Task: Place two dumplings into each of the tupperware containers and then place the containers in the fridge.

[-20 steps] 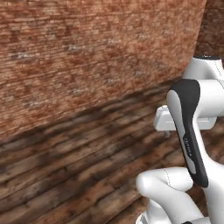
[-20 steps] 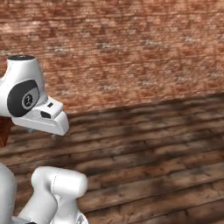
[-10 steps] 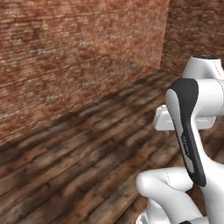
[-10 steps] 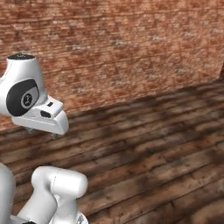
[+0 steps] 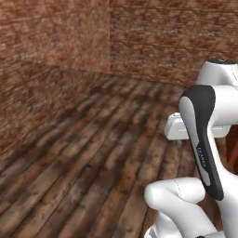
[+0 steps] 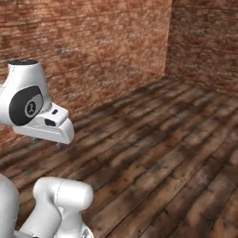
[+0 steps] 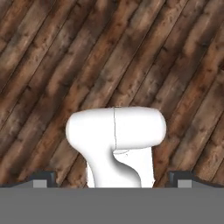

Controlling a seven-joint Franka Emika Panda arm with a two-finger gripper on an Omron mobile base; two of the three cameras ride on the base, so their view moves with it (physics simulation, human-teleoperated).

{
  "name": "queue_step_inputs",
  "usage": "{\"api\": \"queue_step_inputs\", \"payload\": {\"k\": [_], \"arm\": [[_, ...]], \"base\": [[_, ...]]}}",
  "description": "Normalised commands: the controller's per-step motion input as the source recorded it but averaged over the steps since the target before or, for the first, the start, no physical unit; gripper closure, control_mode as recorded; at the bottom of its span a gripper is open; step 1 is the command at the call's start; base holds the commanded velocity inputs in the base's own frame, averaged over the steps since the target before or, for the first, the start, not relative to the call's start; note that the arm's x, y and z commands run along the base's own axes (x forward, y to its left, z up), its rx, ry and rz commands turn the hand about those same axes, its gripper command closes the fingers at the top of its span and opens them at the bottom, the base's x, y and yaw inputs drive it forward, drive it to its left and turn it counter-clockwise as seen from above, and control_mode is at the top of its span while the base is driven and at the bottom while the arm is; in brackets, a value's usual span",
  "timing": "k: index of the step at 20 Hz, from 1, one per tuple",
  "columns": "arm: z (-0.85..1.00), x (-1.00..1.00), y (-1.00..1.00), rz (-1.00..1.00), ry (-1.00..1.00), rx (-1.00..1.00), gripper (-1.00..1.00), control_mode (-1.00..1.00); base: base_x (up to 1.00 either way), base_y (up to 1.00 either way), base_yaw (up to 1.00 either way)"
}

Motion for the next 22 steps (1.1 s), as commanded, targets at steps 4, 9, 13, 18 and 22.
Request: {"api": "queue_step_inputs", "payload": {"k": [4, 9, 13, 18, 22], "arm": [[0.00, 0.00, 0.00, 0.00, 0.00, 0.00, -1.00, 1.00], [0.00, 0.00, 0.00, 0.00, 0.00, 0.00, -1.00, 1.00], [0.00, 0.00, 0.00, 0.00, 0.00, 0.00, -1.00, 1.00], [0.00, 0.00, 0.00, 0.00, 0.00, 0.00, -1.00, 1.00], [0.00, 0.00, 0.00, 0.00, 0.00, 0.00, -1.00, 1.00]], "base": [[1.00, 0.88, -0.58], [1.00, 0.92, -0.50], [1.00, 0.91, -0.48], [1.00, 0.93, -0.51], [1.00, 0.94, -0.54]]}}
